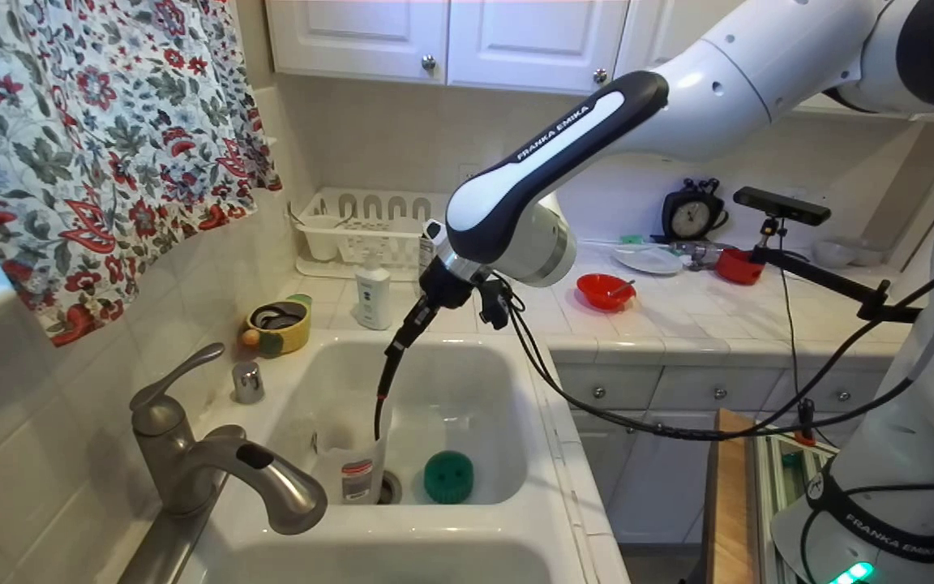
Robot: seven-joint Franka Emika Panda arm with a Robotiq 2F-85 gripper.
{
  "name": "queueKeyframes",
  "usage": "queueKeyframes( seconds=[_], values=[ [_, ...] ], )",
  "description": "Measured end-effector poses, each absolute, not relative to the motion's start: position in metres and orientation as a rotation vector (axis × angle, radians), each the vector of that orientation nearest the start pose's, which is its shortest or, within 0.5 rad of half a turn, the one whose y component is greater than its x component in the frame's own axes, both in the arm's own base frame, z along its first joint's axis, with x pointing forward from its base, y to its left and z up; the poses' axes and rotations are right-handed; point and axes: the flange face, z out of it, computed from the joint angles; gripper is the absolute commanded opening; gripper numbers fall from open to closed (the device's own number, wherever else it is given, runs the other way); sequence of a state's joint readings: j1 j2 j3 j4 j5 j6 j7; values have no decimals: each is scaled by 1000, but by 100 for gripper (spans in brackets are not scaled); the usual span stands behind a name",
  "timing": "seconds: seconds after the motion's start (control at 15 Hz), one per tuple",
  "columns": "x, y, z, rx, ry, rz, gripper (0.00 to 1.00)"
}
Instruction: Use the black spatula to stir the contents in the jug.
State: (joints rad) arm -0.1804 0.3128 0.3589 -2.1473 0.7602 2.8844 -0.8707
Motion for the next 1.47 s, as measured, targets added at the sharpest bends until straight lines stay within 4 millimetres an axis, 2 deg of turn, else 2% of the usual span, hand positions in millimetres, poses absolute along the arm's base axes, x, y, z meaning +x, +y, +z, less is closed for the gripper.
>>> queueKeyframes(
  seconds=[0.13, 0.2, 0.27, 0.4, 0.53, 0.73, 0.87, 1.13, 1.27, 1.47],
  values=[
    [592, 62, 288, -2738, -425, -715, 10],
    [592, 62, 285, -2740, -426, -713, 38],
    [592, 63, 283, -2741, -426, -713, 62],
    [592, 65, 283, -2740, -430, -711, 66],
    [592, 67, 287, -2738, -438, -720, 77],
    [587, 65, 316, -2749, -461, -749, 99],
    [576, 51, 344, -2792, -473, -748, 100],
    [553, 12, 396, -2916, -471, -697, 100],
    [546, -1, 409, -2975, -474, -628, 100],
    [537, -6, 416, -3030, -496, -511, 100]
  ],
)
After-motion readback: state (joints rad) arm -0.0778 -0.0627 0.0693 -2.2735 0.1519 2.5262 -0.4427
